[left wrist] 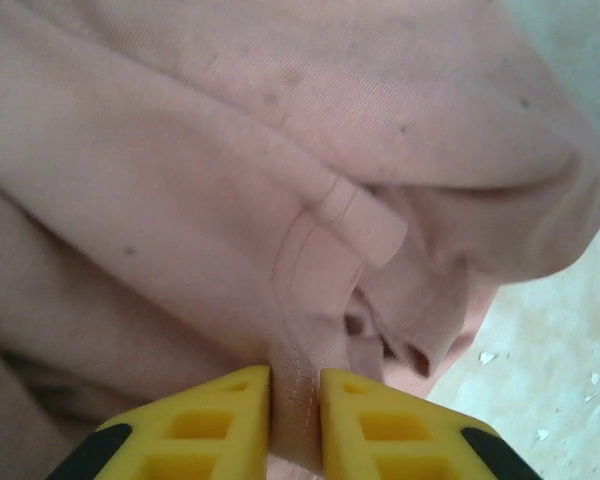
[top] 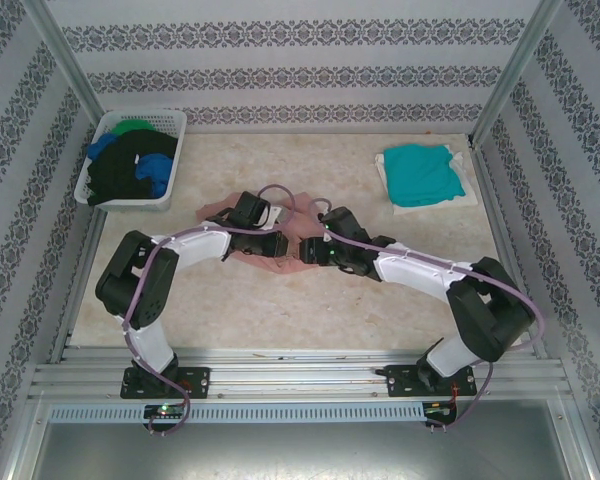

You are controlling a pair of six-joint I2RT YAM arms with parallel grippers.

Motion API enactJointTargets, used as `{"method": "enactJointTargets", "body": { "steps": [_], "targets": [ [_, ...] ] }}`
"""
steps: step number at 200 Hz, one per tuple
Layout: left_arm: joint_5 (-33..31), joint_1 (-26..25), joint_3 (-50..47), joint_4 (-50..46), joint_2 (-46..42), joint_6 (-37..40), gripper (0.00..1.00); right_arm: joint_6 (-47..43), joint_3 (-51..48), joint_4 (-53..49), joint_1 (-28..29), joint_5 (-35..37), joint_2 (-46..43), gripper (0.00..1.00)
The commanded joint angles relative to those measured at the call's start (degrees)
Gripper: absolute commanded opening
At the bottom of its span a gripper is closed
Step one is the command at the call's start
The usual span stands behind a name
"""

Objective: Fold and stack the t-shirts

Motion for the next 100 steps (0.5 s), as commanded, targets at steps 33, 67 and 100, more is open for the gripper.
{"method": "enactJointTargets", "body": {
  "steps": [33, 67, 100],
  "targets": [
    [-4.0, 0.6, -3.4, -4.3, -2.8, 1.2, 0.03, -0.8, 0.4, 3.2, -0.4, -2.4, 4.0, 0.54],
    [-5.3, 3.2, -6.5, -3.4, -8.7, -1.8, 0.0, -7.3, 7.0, -7.5, 2.6, 5.2, 8.5, 0.61],
    [-6.8, 6.2, -9.5, -3.2, -15.4, -5.0, 0.0, -9.3, 9.2, -10.1, 2.0, 8.4, 12.3, 0.55]
  ]
}}
